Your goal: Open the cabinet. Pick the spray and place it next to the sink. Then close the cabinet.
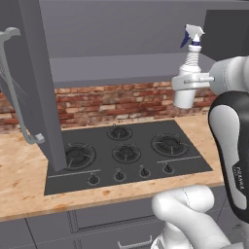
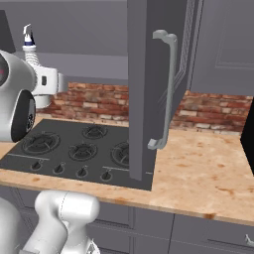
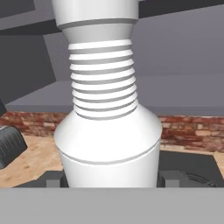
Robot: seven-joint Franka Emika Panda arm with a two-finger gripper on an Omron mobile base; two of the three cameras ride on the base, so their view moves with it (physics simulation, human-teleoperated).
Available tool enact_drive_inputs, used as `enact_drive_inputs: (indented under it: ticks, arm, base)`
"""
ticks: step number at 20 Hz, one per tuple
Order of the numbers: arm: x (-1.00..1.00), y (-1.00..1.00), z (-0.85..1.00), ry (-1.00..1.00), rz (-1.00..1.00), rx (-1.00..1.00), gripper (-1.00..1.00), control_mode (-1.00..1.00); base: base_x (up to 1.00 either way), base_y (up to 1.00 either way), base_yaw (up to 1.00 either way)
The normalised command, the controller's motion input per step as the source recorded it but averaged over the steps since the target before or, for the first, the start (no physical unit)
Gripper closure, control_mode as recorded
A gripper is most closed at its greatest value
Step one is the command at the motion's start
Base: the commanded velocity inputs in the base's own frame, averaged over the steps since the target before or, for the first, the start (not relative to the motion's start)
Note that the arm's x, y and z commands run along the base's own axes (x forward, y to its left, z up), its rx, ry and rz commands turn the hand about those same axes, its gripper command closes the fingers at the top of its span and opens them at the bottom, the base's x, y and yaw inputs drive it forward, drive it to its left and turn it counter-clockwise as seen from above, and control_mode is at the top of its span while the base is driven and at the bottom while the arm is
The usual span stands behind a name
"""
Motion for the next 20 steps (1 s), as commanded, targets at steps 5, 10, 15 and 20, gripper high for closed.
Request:
enact_drive_inputs:
  ticks: [5,10,15,20]
  arm:
    - [0.00,0.00,0.00,0.00,0.00,0.00,1.00,-1.00]
    - [0.00,0.00,0.00,0.00,0.00,0.00,1.00,-1.00]
    - [0.00,0.00,0.00,0.00,0.00,0.00,1.00,-1.00]
    - [0.00,0.00,0.00,0.00,0.00,0.00,1.00,-1.00]
  base:
    - [0.00,0.00,0.00]
    - [0.00,0.00,0.00]
    - [0.00,0.00,0.00]
    - [0.00,0.00,0.00]
